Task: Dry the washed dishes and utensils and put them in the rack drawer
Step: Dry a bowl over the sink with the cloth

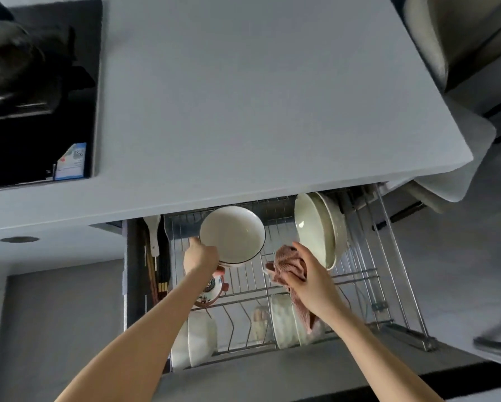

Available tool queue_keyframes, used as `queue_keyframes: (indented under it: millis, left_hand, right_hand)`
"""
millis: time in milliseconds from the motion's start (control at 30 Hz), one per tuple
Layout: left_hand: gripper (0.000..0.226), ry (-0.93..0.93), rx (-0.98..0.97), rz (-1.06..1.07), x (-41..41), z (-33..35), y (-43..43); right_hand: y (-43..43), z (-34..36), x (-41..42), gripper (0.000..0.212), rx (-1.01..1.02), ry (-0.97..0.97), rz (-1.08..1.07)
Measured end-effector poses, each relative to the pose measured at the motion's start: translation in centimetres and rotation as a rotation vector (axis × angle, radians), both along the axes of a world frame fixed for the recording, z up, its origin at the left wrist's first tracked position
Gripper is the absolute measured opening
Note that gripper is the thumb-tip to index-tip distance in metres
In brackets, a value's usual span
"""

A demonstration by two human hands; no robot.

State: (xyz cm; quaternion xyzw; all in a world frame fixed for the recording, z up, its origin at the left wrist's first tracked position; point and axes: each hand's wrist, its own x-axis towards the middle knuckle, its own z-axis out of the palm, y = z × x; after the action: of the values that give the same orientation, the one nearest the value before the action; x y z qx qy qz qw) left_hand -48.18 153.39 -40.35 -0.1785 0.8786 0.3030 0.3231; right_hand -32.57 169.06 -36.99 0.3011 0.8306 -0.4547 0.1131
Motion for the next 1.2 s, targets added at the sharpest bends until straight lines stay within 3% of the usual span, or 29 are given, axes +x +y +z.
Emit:
queue_keyframes:
  millis: [633,833,933,1000,1100,1200]
  left_hand:
    - [0.033,-0.037,-0.012,-0.015,-1.5,-6.4,-0.4]
    - [0.051,-0.140,0.043,0.078,-1.2,-4.5,-1.5]
    - [0.054,-0.117,0.003,0.008,-0.4,-1.9,-3.6]
    - [0.050,-0.174,0.131,0.084,0.5,0.6,-5.7]
    - [0.048,-0.331,0.554,0.312,2.7,5.8,-10.3]
    - [0.057,-0.400,0.883,0.410,5.0,10.7,-16.5]
  right_hand:
    - [0.5,-3.3,-2.7,0.064,-0.038,-0.061,0.063]
    - [-0.5,-1.7,-3.8,0.061,-0.047,-0.048,0.117]
    - [-1.9,0.4,-4.6,0.056,-0.061,-0.015,0.161]
    - [-3.3,2.6,-5.4,0.051,-0.106,0.014,0.206]
    - [-7.0,6.5,-6.9,0.046,-0.203,0.082,0.306]
    - [-12.9,10.2,-8.1,0.046,-0.298,0.132,0.478]
